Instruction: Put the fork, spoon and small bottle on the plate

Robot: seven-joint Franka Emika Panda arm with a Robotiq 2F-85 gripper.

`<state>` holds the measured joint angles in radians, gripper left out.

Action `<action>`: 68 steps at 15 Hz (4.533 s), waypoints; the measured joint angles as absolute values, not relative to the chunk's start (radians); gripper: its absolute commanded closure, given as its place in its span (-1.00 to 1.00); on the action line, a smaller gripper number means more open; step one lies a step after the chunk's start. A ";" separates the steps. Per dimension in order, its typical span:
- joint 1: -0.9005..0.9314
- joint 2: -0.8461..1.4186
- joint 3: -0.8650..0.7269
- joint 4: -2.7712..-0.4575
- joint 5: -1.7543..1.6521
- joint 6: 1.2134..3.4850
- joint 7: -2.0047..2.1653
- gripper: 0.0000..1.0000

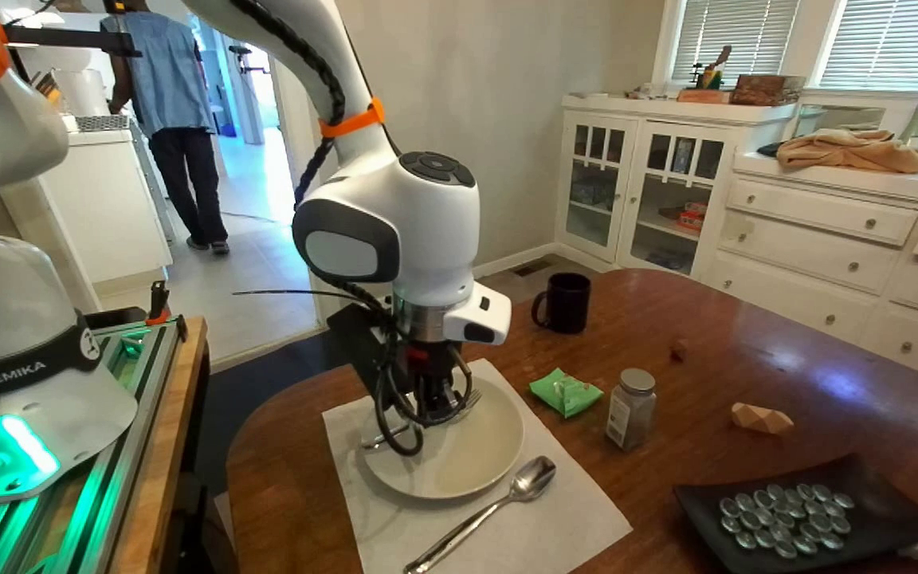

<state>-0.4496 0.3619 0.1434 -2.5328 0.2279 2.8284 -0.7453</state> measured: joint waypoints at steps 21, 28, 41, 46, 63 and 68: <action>-0.410 0.427 0.093 -2.486 0.140 2.901 -0.732 -1.00; -0.556 0.296 0.065 -2.573 0.119 2.976 -0.837 -0.95; -0.693 0.396 0.025 -2.341 0.171 2.741 -1.282 -0.87; -0.656 0.480 0.039 -2.277 0.205 2.743 -1.232 -0.35; -0.695 0.510 0.137 -2.311 0.299 2.858 -1.123 0.12; -0.703 0.522 0.145 -2.312 0.299 2.861 -1.118 0.23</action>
<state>-0.7029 0.5218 0.1448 -2.3121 0.2986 2.8607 -1.1181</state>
